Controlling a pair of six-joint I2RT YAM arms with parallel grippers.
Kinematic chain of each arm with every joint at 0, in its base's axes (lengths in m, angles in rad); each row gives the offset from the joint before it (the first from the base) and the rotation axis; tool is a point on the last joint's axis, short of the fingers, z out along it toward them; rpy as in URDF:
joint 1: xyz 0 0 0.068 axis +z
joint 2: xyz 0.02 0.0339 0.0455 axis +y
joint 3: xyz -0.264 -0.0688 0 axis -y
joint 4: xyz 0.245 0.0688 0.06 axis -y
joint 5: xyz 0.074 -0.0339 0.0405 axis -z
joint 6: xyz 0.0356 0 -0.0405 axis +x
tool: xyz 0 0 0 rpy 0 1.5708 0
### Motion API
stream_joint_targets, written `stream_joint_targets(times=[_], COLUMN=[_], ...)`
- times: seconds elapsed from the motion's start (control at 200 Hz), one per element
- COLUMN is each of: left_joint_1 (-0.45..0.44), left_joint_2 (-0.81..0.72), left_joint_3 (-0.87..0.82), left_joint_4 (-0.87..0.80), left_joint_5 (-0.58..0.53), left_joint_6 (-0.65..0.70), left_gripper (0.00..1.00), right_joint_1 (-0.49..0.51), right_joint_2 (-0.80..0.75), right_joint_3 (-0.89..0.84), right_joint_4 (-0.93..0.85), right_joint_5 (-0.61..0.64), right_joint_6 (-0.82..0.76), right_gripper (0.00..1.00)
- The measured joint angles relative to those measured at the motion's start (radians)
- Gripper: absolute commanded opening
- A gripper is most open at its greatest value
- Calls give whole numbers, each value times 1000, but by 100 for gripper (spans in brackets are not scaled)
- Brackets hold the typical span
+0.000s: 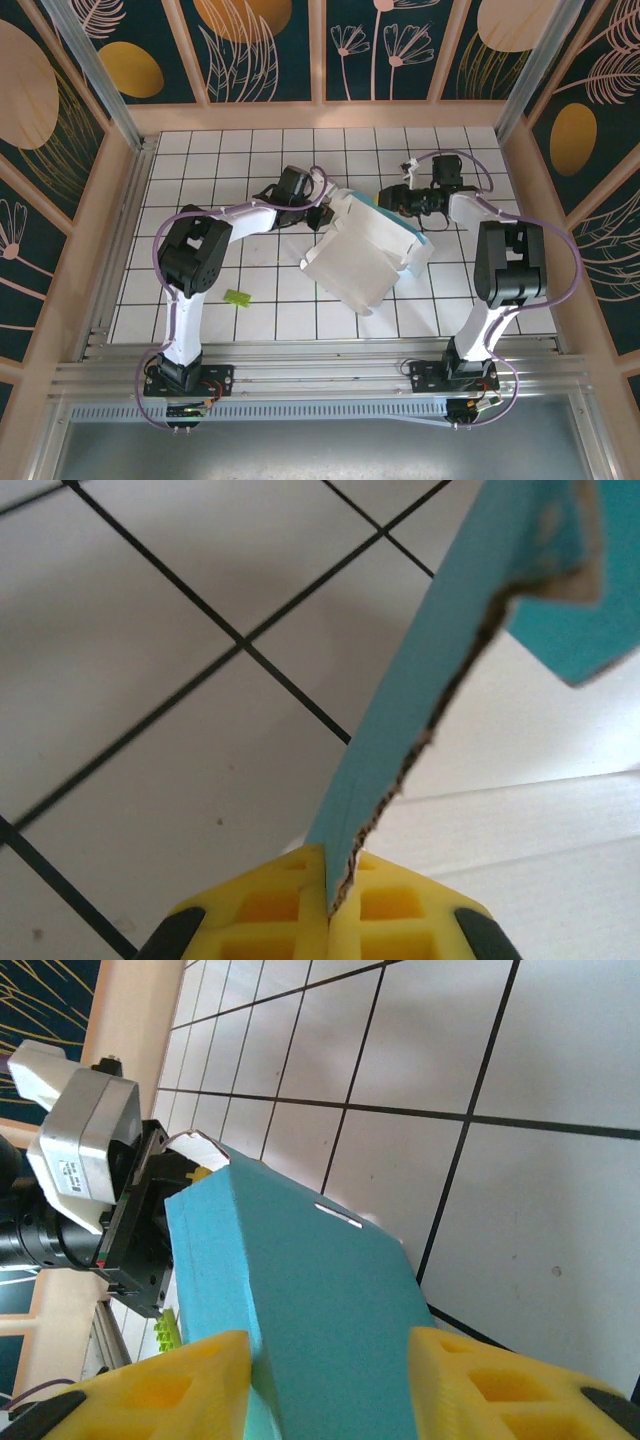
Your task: Fold the paper box
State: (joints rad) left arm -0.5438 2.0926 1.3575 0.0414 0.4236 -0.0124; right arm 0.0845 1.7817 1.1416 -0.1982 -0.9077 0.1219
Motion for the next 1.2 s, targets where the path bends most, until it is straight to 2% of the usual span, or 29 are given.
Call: stream_joint_targets(times=[0.255, 0.586, 0.861, 1.196], left_joint_1=[-2, -6, -13, -19], left_joint_2=[-11, -16, -26, -14], left_joint_3=[-60, -68, -65, 32], left_joint_4=[97, 111, 95, 2], left_joint_5=[13, 5, -20, -52], left_joint_6=[-131, -238, -290, -320], left_gripper=[0, 1, 1, 0], right_joint_1=[37, 55, 73, 82], right_joint_2=[-45, -84, -100, -117], right_joint_3=[-61, -116, -124, -127], right_joint_4=[75, 132, 145, 158], right_joint_5=[31, 77, 126, 151], right_joint_6=[31, 63, 68, 68], right_gripper=[45, 45, 46, 46])
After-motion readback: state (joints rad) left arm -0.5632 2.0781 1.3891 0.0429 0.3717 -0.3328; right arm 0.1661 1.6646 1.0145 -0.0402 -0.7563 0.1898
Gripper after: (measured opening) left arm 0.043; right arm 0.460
